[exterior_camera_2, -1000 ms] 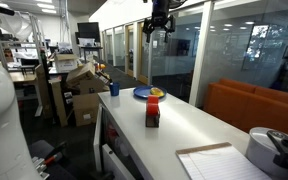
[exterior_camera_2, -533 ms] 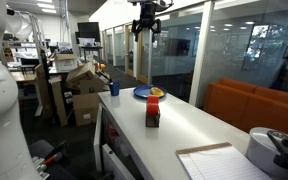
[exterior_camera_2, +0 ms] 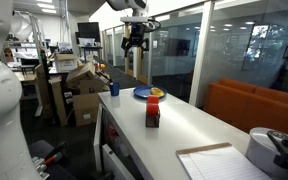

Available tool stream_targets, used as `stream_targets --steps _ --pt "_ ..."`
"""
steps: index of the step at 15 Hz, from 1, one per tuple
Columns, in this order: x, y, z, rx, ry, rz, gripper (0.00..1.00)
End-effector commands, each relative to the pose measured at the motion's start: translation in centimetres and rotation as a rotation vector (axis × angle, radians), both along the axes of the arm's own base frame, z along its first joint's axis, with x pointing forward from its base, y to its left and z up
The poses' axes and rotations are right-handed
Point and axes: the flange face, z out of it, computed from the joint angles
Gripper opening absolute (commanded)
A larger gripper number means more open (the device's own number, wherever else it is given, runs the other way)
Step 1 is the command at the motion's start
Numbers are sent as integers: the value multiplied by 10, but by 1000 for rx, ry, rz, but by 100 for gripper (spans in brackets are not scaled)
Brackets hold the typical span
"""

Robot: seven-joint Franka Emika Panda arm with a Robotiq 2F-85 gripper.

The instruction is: Remove the black marker from the blue cup

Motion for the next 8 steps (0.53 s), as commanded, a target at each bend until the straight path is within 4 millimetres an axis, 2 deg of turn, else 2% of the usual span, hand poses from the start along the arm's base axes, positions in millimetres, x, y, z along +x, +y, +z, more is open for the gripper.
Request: stream_targets --steps 1,4,8 --pt "7 11 -35 -33 21 68 100" --pt "8 42 -60 -62 34 128 100" --pt "-4 96 -67 -81 21 224 100"
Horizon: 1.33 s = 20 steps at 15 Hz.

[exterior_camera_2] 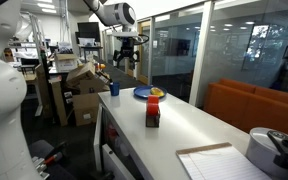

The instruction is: Remove the black marker from the blue cup

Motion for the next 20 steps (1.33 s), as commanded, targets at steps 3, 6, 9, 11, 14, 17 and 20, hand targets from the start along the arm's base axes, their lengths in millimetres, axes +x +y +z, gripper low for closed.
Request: stream_targets --steps 3,6,9,11,14,17,20 --pt "-20 55 0 -9 -42 115 100" --pt "-28 80 -4 -8 -49 160 100" --pt "-26 91 -7 -3 -23 160 100" --pt "-27 93 -9 -5 -20 163 100" --pt "-27 92 -10 -6 -20 161 100" --pt "-27 92 -10 -5 -20 161 100" --pt "-20 97 -17 -1 -33 193 100"
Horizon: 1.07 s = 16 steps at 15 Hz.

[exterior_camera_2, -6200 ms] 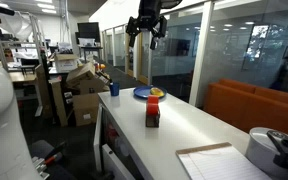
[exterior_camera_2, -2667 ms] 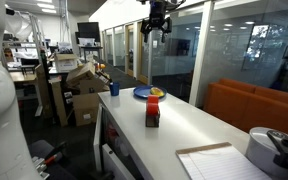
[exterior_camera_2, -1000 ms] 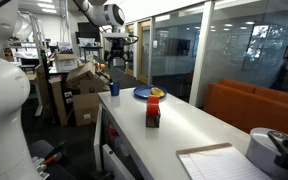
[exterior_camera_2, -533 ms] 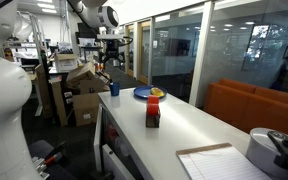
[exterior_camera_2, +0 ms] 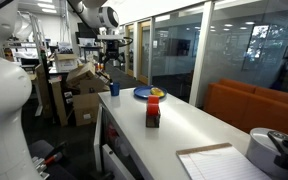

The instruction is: Remove the black marker from the blue cup

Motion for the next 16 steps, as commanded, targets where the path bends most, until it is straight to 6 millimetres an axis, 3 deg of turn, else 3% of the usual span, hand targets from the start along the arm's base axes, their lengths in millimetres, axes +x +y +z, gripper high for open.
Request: stream_targets --steps 1,7,16 --pt "10 8 -5 10 -30 29 100" --pt "39 30 -20 114 -98 -13 100" --pt "46 34 -55 117 -53 -29 100"
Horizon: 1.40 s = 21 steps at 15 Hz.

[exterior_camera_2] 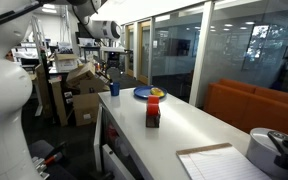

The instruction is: Remove the black marker from the blue cup

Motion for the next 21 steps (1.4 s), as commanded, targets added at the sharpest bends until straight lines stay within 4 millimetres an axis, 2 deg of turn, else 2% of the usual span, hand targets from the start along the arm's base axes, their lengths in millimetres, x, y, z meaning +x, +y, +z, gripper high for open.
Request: stream_targets --steps 1,12,18,19,21 --pt "6 5 -2 12 1 -14 100" --pt "8 8 -24 -4 27 -7 100" --pt "7 8 -27 -11 31 -6 100" --pt "7 8 -27 -11 32 -7 75" --pt "7 8 -28 -12 33 -6 67"
